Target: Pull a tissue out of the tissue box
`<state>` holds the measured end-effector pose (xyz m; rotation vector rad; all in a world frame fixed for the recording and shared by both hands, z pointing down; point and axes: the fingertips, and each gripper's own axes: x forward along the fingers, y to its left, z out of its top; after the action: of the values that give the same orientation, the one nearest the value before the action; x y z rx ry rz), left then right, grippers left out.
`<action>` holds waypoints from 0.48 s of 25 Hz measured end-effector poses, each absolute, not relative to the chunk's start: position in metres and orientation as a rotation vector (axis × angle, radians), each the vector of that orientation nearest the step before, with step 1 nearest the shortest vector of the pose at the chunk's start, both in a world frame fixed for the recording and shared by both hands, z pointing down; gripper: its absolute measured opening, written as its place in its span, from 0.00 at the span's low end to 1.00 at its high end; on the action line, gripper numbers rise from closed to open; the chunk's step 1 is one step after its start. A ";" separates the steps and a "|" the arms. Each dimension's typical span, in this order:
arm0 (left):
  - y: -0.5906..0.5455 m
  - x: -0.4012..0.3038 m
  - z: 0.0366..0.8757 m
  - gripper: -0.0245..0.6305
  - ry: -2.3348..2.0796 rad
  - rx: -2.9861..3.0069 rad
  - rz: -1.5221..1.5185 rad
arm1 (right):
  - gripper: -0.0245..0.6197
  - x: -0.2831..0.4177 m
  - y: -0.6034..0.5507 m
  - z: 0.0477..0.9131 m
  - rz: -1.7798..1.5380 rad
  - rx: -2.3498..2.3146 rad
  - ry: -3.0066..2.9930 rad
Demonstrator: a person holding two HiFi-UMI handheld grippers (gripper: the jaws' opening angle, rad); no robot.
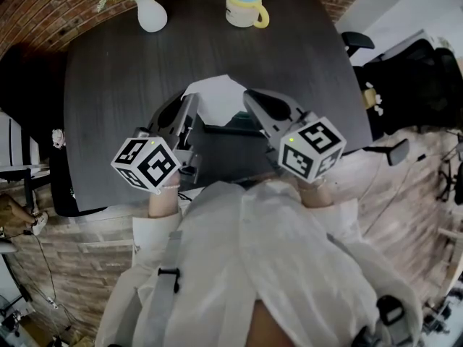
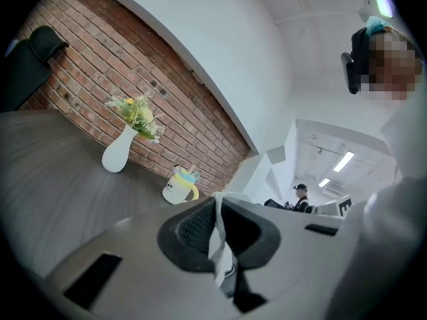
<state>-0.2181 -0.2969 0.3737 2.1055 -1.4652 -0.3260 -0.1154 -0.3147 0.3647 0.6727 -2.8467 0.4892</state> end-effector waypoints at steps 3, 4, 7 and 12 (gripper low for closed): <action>-0.295 -0.218 0.377 0.05 -1.463 2.100 -0.319 | 0.04 -0.115 -0.314 0.368 0.468 0.676 -2.831; -0.295 -0.218 0.378 0.05 -1.461 2.099 -0.317 | 0.04 -0.115 -0.314 0.370 0.458 0.676 -2.825; -0.295 -0.216 0.381 0.05 -1.460 2.099 -0.300 | 0.04 -0.113 -0.314 0.374 0.448 0.678 -2.812; -0.294 -0.214 0.383 0.05 -1.463 2.101 -0.280 | 0.04 -0.113 -0.310 0.376 0.445 0.647 -2.807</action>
<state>-0.2136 -0.2936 0.3833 2.1010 -1.4628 -0.2796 -0.1125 -0.3105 0.3760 0.6467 -2.8075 0.4452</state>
